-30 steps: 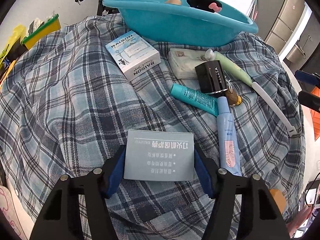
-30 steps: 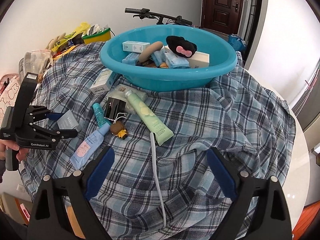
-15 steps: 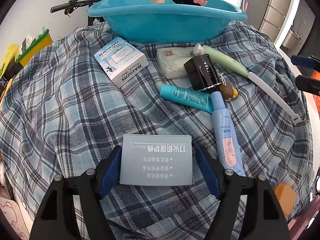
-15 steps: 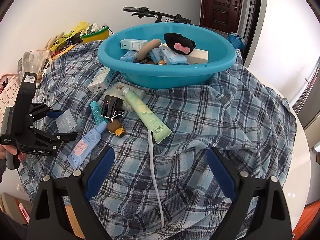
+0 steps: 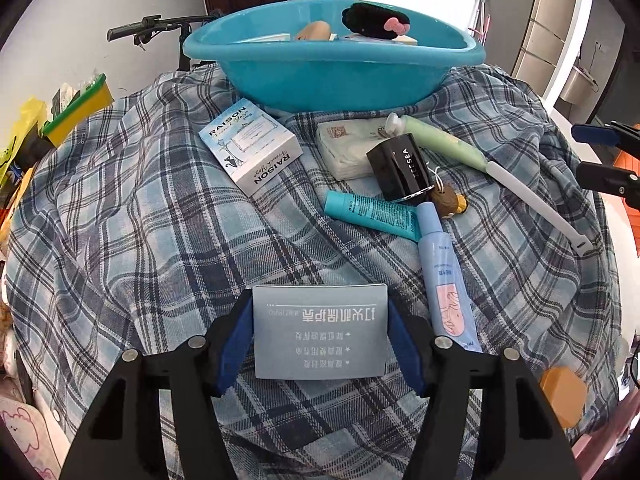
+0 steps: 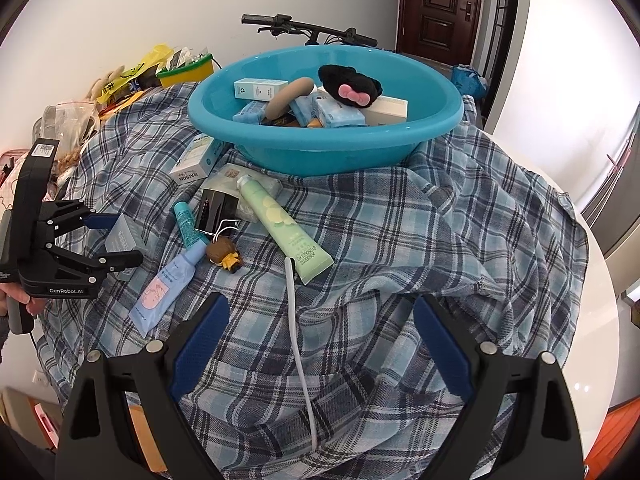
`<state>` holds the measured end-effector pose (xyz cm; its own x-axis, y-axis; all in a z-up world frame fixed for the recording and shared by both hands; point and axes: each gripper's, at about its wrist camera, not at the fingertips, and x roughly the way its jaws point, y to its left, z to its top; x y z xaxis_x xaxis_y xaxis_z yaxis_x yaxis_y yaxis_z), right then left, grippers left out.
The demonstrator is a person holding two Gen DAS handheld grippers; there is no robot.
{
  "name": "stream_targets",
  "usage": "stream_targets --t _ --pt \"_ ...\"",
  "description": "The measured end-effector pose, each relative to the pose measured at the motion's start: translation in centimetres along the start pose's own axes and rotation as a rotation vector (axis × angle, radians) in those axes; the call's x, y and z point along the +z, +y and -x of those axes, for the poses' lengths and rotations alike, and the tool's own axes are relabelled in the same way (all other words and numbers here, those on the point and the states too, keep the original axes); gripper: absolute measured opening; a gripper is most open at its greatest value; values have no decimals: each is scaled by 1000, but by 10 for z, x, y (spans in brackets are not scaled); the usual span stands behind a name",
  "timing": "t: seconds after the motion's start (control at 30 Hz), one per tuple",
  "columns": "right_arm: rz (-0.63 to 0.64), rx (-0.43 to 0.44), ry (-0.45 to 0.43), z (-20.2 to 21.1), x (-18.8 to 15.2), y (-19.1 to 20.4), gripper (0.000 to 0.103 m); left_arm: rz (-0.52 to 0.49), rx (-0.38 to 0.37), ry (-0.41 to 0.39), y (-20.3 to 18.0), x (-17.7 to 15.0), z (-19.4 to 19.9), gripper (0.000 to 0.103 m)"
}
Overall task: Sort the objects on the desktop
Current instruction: 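Close the left tool on the pale blue-grey card and lift it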
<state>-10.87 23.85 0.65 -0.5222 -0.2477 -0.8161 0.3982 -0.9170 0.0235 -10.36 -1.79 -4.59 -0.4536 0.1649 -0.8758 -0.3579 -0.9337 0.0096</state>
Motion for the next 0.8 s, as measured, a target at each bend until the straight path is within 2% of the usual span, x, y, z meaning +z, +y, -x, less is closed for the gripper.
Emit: stream_targets --t 0.23,0.5,0.8 --pt "10 9 2 0 0 5 93 32 -10 -25 9 -3 11 66" --pt "10 9 -1 0 3 7 93 -20 50 46 -1 -10 -9 66" --pt "-1 5 6 -2 0 2 93 8 37 9 3 -18 -11 66"
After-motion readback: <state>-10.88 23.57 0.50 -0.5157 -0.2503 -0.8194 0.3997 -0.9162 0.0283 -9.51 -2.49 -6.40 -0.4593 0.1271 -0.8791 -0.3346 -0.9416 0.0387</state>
